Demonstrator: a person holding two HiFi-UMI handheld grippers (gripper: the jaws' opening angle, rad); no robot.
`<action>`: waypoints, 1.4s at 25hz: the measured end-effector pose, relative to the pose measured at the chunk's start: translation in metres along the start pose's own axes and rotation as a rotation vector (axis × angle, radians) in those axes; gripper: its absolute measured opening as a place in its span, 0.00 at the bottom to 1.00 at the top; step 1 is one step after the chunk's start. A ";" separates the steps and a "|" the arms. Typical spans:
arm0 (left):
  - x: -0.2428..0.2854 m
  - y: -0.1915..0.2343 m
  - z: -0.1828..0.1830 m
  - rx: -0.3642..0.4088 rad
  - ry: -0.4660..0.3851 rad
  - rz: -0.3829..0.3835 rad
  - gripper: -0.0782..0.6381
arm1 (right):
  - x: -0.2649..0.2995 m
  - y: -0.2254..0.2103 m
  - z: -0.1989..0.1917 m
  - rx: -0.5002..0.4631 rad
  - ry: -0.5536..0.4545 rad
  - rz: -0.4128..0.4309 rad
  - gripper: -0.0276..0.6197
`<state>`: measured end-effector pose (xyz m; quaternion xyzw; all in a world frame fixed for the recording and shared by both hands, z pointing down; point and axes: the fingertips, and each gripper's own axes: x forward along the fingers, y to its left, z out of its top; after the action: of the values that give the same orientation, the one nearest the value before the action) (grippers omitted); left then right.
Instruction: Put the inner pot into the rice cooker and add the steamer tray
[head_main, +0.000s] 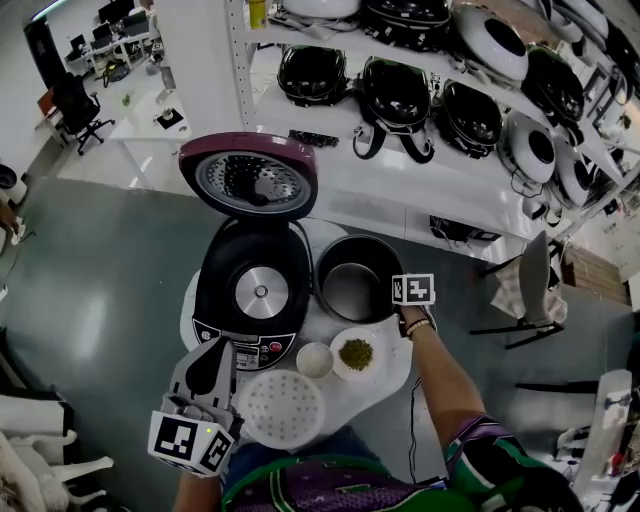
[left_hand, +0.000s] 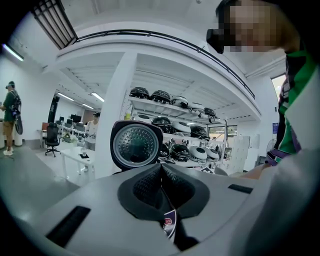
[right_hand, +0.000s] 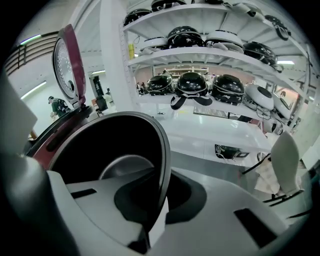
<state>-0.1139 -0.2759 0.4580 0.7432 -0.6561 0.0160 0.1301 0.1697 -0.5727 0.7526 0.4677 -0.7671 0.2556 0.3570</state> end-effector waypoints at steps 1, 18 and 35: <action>-0.001 0.001 0.000 -0.001 -0.001 -0.001 0.14 | 0.000 0.000 -0.001 0.015 0.000 0.001 0.03; -0.014 0.015 0.016 0.017 -0.027 -0.026 0.14 | -0.045 -0.014 0.015 0.170 -0.119 0.008 0.05; -0.028 0.070 0.066 0.017 -0.150 -0.072 0.14 | -0.171 0.031 0.055 0.243 -0.279 0.039 0.06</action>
<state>-0.1959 -0.2697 0.4012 0.7665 -0.6367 -0.0387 0.0746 0.1777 -0.5074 0.5825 0.5234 -0.7815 0.2859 0.1831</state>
